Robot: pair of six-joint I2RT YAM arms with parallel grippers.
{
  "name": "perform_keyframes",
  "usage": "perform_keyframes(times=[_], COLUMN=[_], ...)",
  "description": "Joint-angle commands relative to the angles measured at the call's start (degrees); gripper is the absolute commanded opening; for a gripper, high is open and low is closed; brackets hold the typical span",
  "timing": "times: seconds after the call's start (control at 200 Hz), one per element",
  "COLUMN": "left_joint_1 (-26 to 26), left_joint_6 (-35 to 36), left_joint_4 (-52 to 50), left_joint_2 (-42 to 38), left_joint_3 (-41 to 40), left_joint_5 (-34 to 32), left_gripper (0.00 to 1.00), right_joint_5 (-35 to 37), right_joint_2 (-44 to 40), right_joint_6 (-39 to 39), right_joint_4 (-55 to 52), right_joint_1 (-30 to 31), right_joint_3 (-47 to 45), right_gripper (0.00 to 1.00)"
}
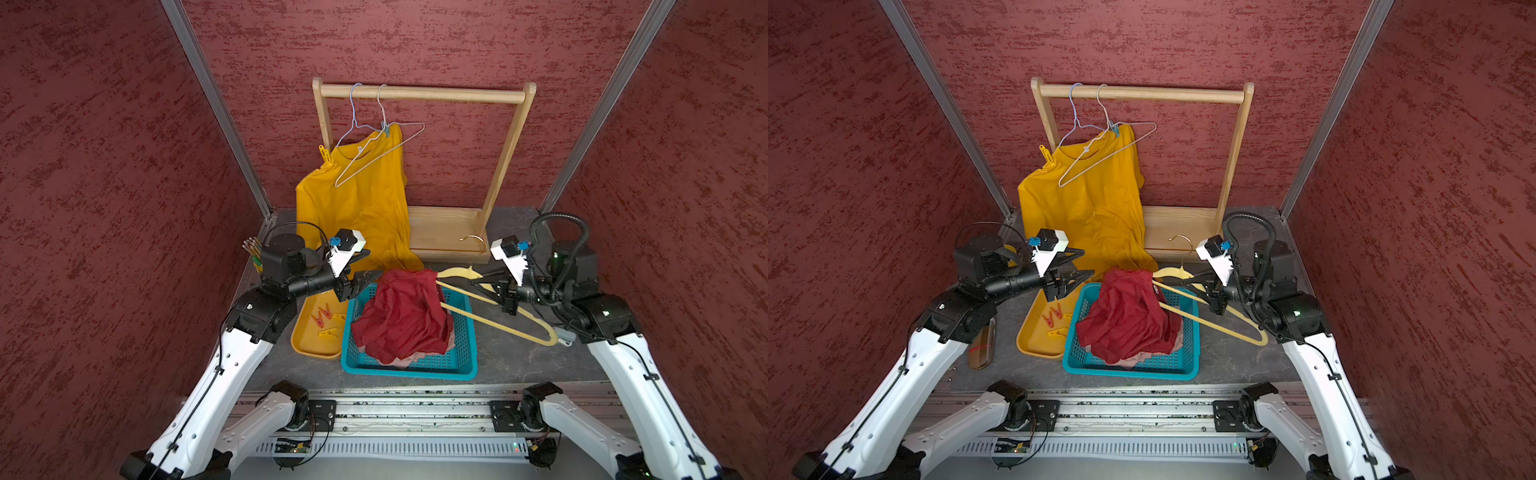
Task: Remove the clothespins securing t-shirts to the hanger
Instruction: Remove the T-shirt from the hanger.
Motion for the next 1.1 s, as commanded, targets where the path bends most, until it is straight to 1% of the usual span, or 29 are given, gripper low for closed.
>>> perform_keyframes(times=[0.0,0.075,0.245,0.321,0.481,0.656,0.736,0.806,0.877,1.097], left_joint_1=[0.54,0.63,0.71,0.7,0.63,0.62,0.61,0.59,0.7,0.65], left_joint_6=[-0.9,-0.86,-0.28,-0.29,-0.95,-1.42,-1.64,-1.65,-1.43,-0.6], left_joint_4=[2.03,2.11,1.38,1.26,1.27,2.43,2.51,2.32,1.99,0.97], left_joint_2=[0.02,0.29,0.51,0.77,1.44,0.89,0.82,0.78,0.55,0.41], left_joint_3=[-0.97,-1.43,-2.31,-2.8,-4.27,-5.99,-6.2,-6.24,-6.31,-5.13], left_joint_5=[1.09,1.15,1.09,1.71,2.89,2.91,2.96,2.97,2.81,1.42], left_gripper=[0.59,0.59,0.59,0.59,0.59,0.59,0.59,0.59,0.59,0.59], right_joint_5=[7.78,12.82,24.23,28.18,33.16,35.08,37.63,40.7,43.2,46.94], right_joint_2=[3.47,5.73,11.36,14.75,20.72,25.85,27.78,27.91,26.16,19.33], right_joint_6=[0.08,0.49,1.14,1.52,1.86,1.29,0.75,0.54,0.07,0.76], right_joint_4=[-2.89,-3.01,-4.01,-4.71,-5.42,-5.52,-7.68,-10.98,-13.65,-21.3], right_joint_1=[6.09,9.74,14.52,17.11,21.83,27.59,29.23,29.43,29.43,29.43], right_joint_3=[-0.54,-0.83,-1.61,-1.6,0.54,5.11,7.23,8.58,9.35,15.91], right_gripper=[0.0,0.0,0.0,0.0,0.0,0.0,0.0,0.0,0.0,0.0])
